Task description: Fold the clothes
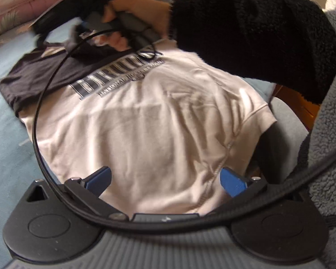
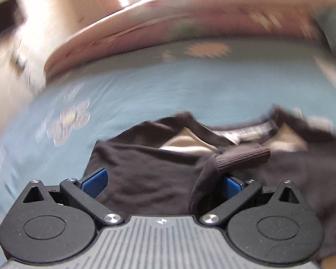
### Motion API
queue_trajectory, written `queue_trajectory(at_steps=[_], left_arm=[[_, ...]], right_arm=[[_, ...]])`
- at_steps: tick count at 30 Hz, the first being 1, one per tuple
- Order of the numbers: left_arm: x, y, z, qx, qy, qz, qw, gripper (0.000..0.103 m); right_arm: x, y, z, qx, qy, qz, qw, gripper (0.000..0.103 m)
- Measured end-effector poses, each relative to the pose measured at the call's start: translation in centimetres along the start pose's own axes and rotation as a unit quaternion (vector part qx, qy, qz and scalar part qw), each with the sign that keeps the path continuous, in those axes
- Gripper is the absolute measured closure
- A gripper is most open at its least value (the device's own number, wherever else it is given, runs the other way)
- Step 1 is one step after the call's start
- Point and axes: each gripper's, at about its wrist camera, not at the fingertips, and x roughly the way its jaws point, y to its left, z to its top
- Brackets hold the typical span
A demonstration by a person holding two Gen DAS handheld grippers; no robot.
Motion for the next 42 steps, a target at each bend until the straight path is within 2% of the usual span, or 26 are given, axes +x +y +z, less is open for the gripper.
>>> queue_trajectory(at_steps=[3,6,9,11,14,18,21,23,27,31,34,36,38,42], left_arm=[[0.2,-0.2,-0.3,-0.003,0.006,-0.004,1.0,0.001],[0.4,-0.1,-0.7,-0.009,0.012,-0.005,0.9999,0.001],[0.4,0.3,-1.2,-0.018,0.016,-0.002,0.9997,0.001],[0.4,0.6,-1.5,-0.023,0.017,0.001,0.9996,0.001],[0.4,0.8,-1.7,-0.027,0.019,0.005,0.9995,0.001],[0.4,0.4,-1.8,-0.022,0.018,0.004,0.9996,0.001],[0.4,-0.1,-1.6,-0.017,0.016,0.002,0.9997,0.001],[0.3,-0.5,-1.4,-0.013,0.015,0.002,0.9998,0.001],[0.2,-1.5,-1.1,-0.006,0.016,0.002,0.9998,0.001],[0.3,-2.6,-0.7,-0.004,0.022,0.004,0.9997,0.001],[0.4,-3.2,-0.5,-0.005,0.029,0.006,0.9995,0.001],[0.6,-3.4,-0.5,-0.01,0.036,0.012,0.9992,0.001],[0.6,-3.4,-0.7,-0.018,0.042,0.013,0.9989,0.001],[0.9,-2.7,-1.9,-0.039,0.055,0.016,0.9976,0.001]], right_arm=[[1.5,4.4,-0.4,-0.112,0.018,-0.019,0.993,0.0],[2.8,7.9,-1.3,-0.202,0.03,-0.031,0.978,0.0],[3.6,10.1,-2.1,-0.257,0.041,-0.04,0.965,0.0],[3.9,10.8,-2.3,-0.268,0.044,-0.046,0.961,0.0],[3.1,9.9,-1.6,-0.239,0.038,-0.029,0.97,0.0],[1.0,6.9,-0.1,-0.156,0.018,0.008,0.988,0.0],[-0.7,2.8,0.9,-0.071,0.006,0.023,0.997,0.0],[-1.9,-0.1,1.6,-0.012,-0.001,0.031,0.999,0.0],[-3.2,-6.2,1.0,0.105,0.003,0.061,0.993,0.0],[-2.9,-11.2,-1.5,0.211,0.023,0.118,0.97,0.0],[-1.9,-12.9,-3.7,0.258,0.033,0.143,0.955,0.0],[-0.7,-13.2,-5.5,0.284,0.068,0.156,0.944,0.0],[-0.8,-12.6,-5.9,0.265,0.076,0.169,0.946,0.0],[-2.6,-11.5,-3.4,0.207,0.065,0.194,0.957,0.0]])
